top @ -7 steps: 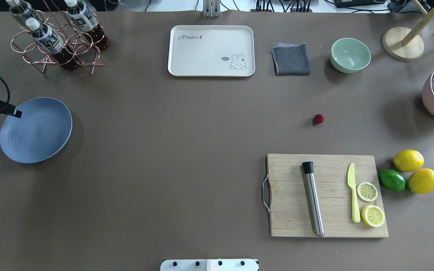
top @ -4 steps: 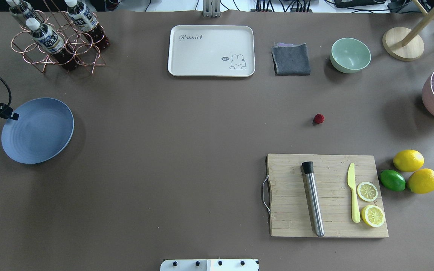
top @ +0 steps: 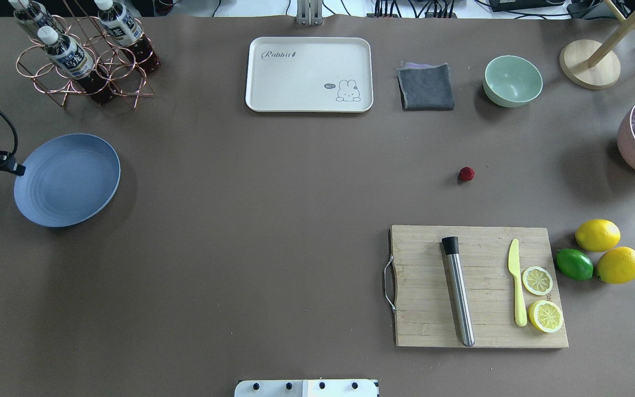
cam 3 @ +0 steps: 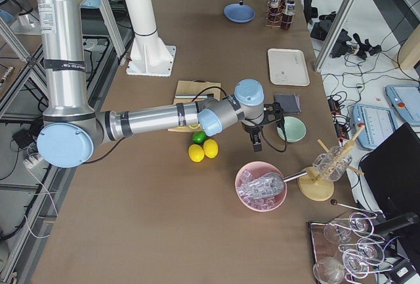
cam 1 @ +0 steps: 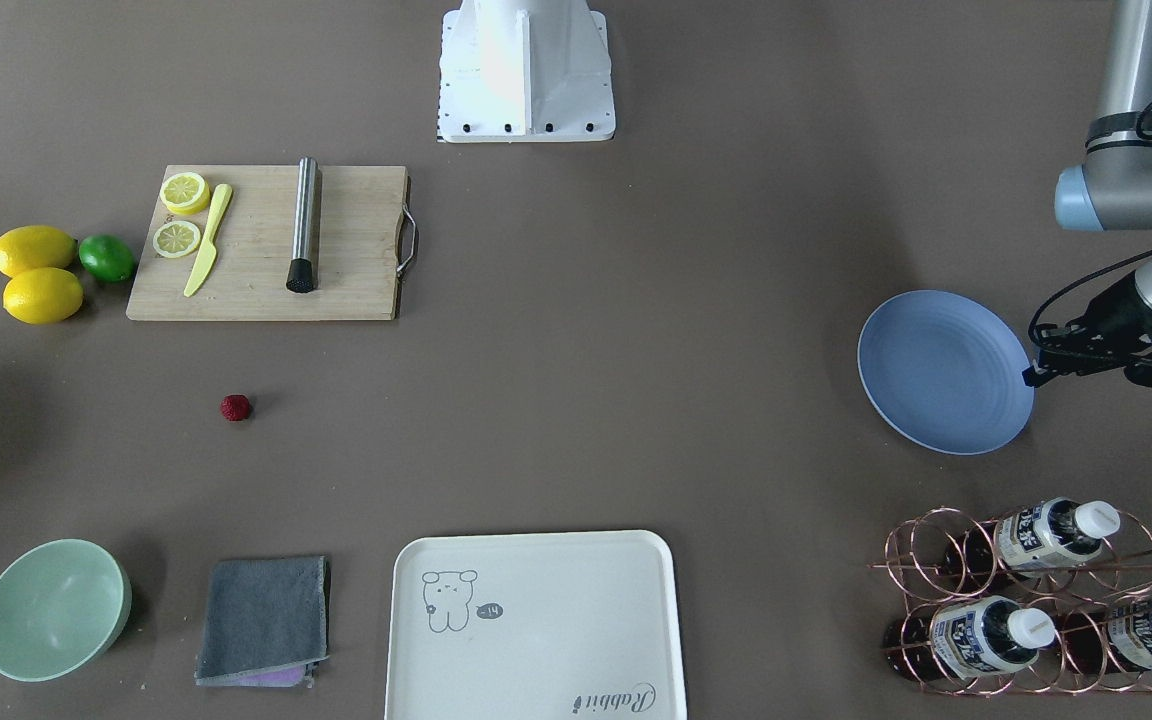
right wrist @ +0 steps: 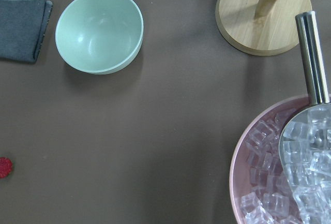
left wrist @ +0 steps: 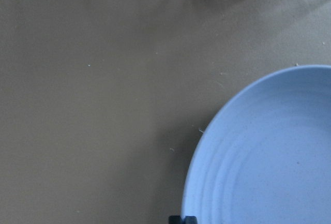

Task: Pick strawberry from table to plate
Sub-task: 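Push the blue plate inward with the left gripper while the right arm advances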

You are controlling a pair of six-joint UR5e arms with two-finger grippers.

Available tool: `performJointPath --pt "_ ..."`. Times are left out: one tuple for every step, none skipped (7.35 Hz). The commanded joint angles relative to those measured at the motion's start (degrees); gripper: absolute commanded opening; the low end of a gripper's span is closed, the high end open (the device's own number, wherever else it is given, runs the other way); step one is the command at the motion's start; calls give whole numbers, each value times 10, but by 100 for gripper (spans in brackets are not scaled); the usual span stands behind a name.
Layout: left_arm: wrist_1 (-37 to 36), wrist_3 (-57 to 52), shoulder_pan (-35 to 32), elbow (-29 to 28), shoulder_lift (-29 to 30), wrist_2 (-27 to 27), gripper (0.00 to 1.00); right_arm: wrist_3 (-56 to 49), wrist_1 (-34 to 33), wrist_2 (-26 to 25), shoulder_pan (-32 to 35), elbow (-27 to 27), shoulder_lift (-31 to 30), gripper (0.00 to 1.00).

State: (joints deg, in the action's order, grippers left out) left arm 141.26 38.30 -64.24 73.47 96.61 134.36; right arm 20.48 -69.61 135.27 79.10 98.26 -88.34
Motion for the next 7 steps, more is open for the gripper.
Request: performJointPath --pt "0 5 -1 4 5 0 0 0 0 0 0 -1 -1 100" --pt "0 35 -2 6 16 1 0 0 0 0 0 -1 0 100" --pt "1 54 -2 10 27 19 0 0 0 0 0 -1 0 100" --pt "2 73 -1 23 32 27 0 0 0 1 0 -1 0 100" --pt "2 98 0 41 37 28 0 0 0 1 0 -2 0 100" --pt "2 127 7 54 45 34 0 0 -1 0 0 -2 3 100" --pt "5 189 31 82 55 34 0 0 -2 0 0 -2 5 100"
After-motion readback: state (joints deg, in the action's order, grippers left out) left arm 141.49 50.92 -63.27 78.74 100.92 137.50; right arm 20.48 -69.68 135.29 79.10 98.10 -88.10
